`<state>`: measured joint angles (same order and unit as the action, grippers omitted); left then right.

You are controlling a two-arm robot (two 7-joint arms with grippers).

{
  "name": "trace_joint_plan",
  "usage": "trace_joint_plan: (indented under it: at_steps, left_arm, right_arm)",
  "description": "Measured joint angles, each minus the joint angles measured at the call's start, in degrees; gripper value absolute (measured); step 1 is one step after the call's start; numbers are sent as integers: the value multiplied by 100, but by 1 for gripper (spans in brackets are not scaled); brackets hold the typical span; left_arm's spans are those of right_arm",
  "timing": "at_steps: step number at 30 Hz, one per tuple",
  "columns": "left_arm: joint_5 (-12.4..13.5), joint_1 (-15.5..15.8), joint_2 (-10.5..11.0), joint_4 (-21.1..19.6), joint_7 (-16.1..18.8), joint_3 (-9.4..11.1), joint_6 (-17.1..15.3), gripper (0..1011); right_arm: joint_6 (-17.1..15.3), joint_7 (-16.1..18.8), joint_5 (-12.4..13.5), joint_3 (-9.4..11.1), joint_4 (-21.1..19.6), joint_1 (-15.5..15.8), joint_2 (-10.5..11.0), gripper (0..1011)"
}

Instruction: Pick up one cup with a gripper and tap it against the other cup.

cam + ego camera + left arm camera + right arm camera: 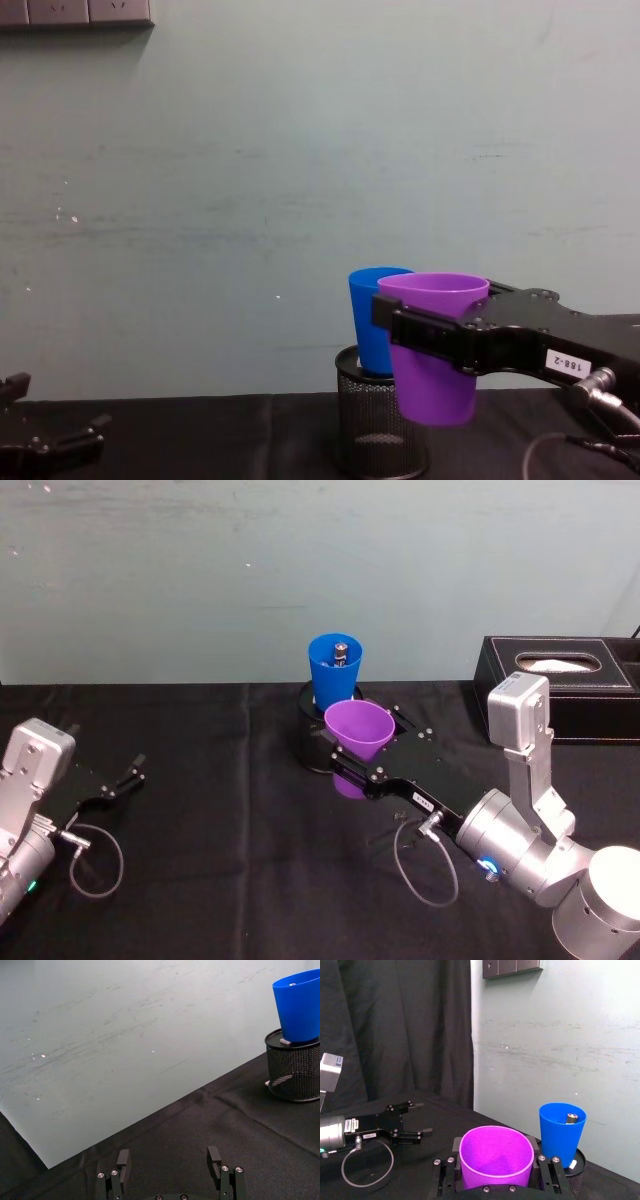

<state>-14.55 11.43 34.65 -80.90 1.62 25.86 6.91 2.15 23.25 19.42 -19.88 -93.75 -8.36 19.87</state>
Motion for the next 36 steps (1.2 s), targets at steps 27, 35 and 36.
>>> trace_joint_plan:
  at_steps: [27,35,36]
  left_arm:
    - [0,0,0,0,0,0,0,1000]
    - [0,0,0,0,0,0,0,1000]
    - [0,0,0,0,0,0,0,1000]
  right_arm:
    - [-26,-5,-11,-222,904,-719,-303,743]
    - [44,-7,-22,-244,1352,-1079,-469,743]
    - [54,-8,-32,-247,1400,-1116,-486,743]
